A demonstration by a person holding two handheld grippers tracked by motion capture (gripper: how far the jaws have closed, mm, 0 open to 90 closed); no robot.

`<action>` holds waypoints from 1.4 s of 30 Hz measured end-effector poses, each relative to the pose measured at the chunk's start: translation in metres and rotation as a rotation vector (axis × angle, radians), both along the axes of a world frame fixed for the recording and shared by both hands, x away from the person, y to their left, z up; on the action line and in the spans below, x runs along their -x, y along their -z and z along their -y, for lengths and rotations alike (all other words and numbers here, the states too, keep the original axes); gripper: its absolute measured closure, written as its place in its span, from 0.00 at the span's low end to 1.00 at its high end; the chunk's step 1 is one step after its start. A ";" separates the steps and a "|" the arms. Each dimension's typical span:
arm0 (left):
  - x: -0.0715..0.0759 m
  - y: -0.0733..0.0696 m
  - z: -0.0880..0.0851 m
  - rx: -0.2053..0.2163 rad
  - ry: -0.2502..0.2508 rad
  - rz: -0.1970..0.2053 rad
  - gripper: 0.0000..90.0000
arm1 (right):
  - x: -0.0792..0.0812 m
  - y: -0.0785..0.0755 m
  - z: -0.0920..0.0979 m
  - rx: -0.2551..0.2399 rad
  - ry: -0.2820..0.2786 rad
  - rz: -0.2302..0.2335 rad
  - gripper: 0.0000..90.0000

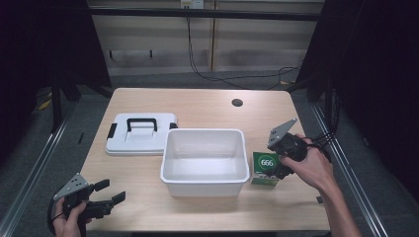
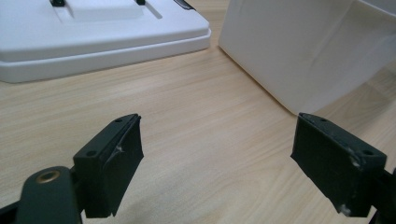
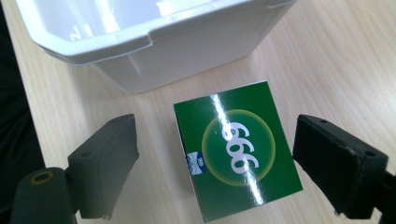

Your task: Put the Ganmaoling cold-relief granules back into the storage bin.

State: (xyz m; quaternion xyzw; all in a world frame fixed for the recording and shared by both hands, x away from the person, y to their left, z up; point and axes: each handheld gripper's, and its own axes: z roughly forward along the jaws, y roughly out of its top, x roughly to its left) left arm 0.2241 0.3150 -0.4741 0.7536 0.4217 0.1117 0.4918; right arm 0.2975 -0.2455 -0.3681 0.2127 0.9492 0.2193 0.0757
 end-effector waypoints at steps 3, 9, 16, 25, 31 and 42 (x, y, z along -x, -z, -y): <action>0.000 0.000 0.000 0.000 0.005 -0.001 0.18 | -0.003 0.000 -0.002 0.011 -0.016 -0.013 0.15; 0.000 0.000 0.000 -0.002 0.006 0.001 0.18 | -0.010 0.001 -0.005 0.070 -0.054 -0.033 0.15; 0.000 0.000 0.000 -0.001 0.006 0.003 0.18 | -0.016 0.009 -0.010 0.114 -0.077 -0.069 0.13; 0.000 0.000 0.000 0.004 0.007 -0.001 0.18 | -0.024 0.015 -0.009 0.167 -0.137 -0.104 0.10; -0.001 0.001 0.000 0.006 0.010 -0.006 0.18 | -0.032 0.027 -0.013 0.246 -0.183 -0.106 0.10; -0.001 0.001 0.000 0.012 0.014 -0.010 0.18 | -0.037 0.039 -0.014 0.317 -0.223 -0.120 0.10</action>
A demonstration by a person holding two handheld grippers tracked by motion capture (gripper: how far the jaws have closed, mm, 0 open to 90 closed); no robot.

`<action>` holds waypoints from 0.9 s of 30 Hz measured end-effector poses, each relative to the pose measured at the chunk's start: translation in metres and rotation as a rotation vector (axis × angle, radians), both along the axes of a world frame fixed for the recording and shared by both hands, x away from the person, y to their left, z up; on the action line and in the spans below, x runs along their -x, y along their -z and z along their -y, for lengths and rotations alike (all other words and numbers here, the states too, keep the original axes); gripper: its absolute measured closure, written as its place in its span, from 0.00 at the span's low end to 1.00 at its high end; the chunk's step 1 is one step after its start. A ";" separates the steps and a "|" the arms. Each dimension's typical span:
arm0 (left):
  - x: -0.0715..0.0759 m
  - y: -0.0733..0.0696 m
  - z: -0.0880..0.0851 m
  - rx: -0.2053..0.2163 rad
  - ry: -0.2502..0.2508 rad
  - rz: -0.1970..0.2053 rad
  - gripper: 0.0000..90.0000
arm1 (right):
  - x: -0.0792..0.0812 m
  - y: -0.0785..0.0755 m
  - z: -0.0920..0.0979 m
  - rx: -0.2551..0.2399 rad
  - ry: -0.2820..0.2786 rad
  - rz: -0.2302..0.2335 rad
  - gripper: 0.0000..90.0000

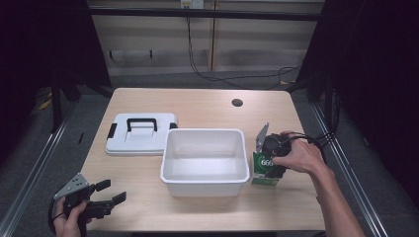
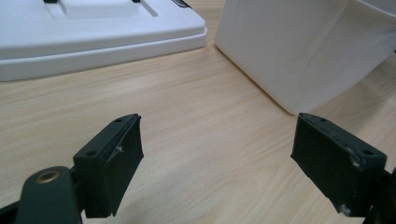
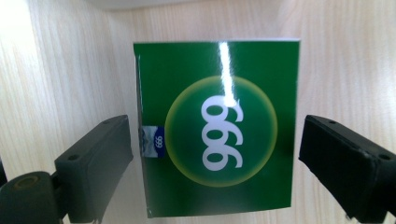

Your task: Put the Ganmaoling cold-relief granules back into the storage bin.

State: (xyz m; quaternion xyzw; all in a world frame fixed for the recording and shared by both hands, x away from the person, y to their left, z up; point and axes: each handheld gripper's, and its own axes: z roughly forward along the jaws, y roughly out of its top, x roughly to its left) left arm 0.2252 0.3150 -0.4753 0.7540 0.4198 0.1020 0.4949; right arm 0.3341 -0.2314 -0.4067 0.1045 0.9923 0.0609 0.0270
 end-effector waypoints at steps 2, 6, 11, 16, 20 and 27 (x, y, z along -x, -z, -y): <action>0.000 0.000 0.000 0.000 0.000 0.001 0.18 | -0.001 0.004 0.000 0.026 -0.007 -0.001 0.10; 0.000 0.000 0.000 -0.004 0.003 0.001 0.18 | -0.002 0.008 -0.002 0.036 -0.025 -0.018 0.11; 0.000 0.000 0.000 -0.001 0.004 0.003 0.18 | -0.004 0.010 -0.005 0.049 -0.020 -0.026 0.12; 0.000 0.000 0.000 0.002 0.002 0.005 0.18 | -0.006 0.015 -0.008 0.067 -0.029 -0.030 0.14; 0.000 0.000 0.000 0.001 0.005 0.005 0.18 | -0.007 0.015 -0.008 0.077 -0.028 -0.040 0.15; 0.000 0.000 0.000 0.002 0.006 0.004 0.18 | -0.007 0.016 -0.010 0.086 -0.011 -0.046 0.16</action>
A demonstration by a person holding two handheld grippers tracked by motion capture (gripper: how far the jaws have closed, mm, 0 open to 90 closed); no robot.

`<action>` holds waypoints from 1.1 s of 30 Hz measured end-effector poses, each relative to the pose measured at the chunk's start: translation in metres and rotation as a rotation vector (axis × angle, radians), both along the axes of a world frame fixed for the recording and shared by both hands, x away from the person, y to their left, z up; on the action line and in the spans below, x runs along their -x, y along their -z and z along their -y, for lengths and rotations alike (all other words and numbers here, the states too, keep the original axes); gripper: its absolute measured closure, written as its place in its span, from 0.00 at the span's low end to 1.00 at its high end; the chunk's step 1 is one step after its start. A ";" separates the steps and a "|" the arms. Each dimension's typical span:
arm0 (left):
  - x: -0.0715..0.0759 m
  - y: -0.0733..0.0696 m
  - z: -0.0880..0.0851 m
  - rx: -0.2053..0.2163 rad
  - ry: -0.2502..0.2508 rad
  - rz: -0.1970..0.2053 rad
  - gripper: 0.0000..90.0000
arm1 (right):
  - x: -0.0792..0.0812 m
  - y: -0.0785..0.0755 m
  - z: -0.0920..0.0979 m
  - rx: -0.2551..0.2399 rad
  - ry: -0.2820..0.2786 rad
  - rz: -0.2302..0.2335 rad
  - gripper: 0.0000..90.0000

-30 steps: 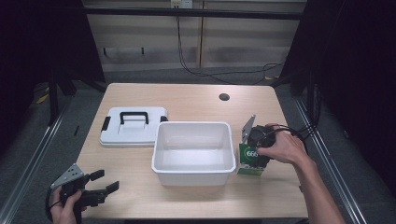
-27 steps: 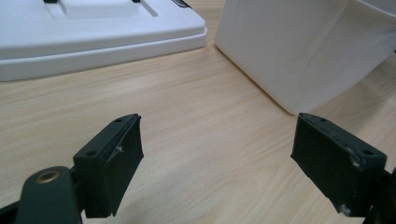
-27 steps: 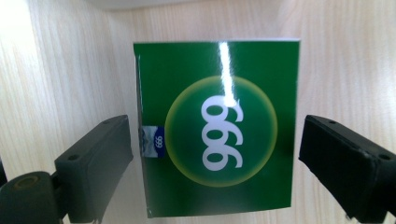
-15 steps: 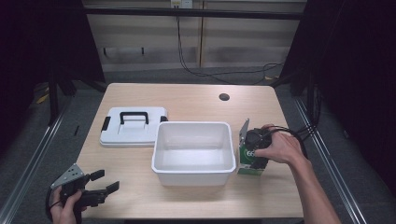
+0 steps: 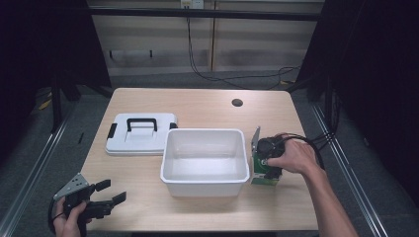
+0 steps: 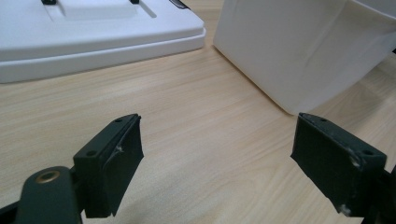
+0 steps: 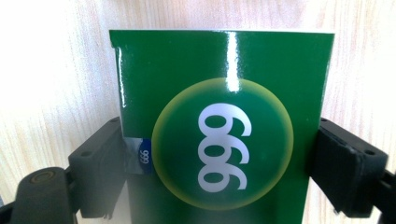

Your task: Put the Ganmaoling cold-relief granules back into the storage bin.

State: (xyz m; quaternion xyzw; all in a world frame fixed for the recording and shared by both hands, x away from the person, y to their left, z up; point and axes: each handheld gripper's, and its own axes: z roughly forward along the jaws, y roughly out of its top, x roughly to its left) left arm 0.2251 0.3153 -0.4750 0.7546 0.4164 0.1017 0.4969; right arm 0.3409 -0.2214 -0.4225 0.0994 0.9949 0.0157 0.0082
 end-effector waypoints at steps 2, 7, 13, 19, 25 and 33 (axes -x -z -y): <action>0.000 0.000 0.000 0.000 0.000 0.000 0.18 | 0.000 -0.001 -0.001 0.010 -0.005 -0.008 0.17; 0.000 0.000 0.000 0.003 -0.001 0.001 0.18 | -0.002 -0.002 -0.003 0.023 -0.020 -0.027 0.18; 0.000 0.000 0.000 0.003 0.000 0.001 0.18 | 0.000 -0.007 0.000 0.029 -0.001 -0.053 0.18; 0.000 0.000 0.000 0.004 0.001 0.001 0.18 | 0.001 -0.019 0.007 0.017 0.032 -0.050 0.18; 0.000 0.000 0.000 0.007 -0.004 0.002 0.18 | 0.004 -0.034 0.014 -0.017 0.050 -0.040 0.18; 0.000 0.000 0.000 0.006 -0.004 0.002 0.18 | 0.006 -0.049 0.021 -0.024 0.064 -0.025 0.18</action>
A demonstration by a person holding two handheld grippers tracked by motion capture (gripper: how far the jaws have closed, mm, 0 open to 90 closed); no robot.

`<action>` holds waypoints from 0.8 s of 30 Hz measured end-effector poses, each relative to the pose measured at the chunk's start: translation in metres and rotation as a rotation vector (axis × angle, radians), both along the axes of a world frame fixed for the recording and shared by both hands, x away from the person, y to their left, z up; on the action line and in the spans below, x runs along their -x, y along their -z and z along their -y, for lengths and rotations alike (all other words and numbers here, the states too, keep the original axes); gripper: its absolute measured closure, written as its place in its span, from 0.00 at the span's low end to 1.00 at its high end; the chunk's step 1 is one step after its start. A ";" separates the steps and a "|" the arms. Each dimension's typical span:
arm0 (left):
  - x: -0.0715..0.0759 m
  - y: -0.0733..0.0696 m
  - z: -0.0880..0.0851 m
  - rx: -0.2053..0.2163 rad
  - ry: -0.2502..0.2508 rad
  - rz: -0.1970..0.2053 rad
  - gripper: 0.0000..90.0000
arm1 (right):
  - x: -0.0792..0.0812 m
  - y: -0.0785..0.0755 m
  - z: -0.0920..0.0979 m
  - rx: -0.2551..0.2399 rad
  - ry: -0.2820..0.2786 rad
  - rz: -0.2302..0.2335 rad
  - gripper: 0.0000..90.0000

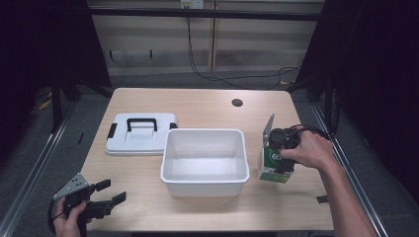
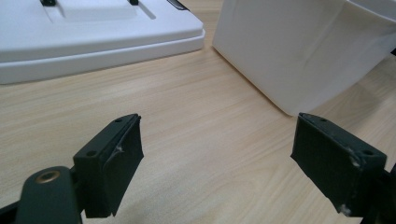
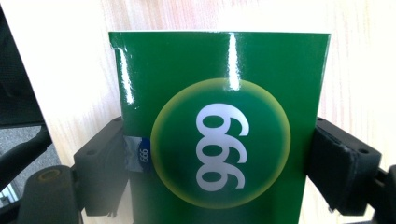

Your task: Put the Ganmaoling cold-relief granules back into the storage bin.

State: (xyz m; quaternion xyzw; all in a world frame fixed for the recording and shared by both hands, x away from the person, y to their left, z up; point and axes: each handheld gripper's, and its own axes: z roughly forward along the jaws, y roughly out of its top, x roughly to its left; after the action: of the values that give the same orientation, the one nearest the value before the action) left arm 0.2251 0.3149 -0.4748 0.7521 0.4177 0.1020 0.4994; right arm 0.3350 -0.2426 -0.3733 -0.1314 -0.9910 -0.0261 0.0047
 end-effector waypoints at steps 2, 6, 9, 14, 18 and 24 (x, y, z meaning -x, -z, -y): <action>0.000 0.000 0.000 -0.003 0.003 -0.002 0.18 | 0.001 -0.004 0.001 -0.002 0.001 -0.010 0.18; 0.000 0.000 0.000 -0.002 -0.004 -0.001 0.18 | 0.002 -0.018 0.002 -0.002 0.002 0.001 0.18; 0.000 0.000 -0.001 -0.002 -0.003 0.002 0.18 | 0.002 -0.024 0.003 0.000 0.001 0.010 0.18; 0.000 0.000 0.000 0.002 0.004 0.000 0.18 | 0.005 -0.041 0.002 0.005 -0.003 0.013 0.18; 0.000 0.000 0.000 0.001 0.003 -0.001 0.18 | 0.006 -0.051 0.001 0.007 -0.004 0.014 0.18; 0.000 0.000 0.000 0.000 0.008 -0.002 0.18 | 0.007 -0.065 0.000 0.017 -0.004 0.020 0.18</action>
State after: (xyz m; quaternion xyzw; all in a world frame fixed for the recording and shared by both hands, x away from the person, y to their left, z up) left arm 0.2254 0.3147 -0.4749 0.7540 0.4150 0.0993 0.4994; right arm 0.3281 -0.2423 -0.3085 -0.1290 -0.9914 -0.0189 -0.0062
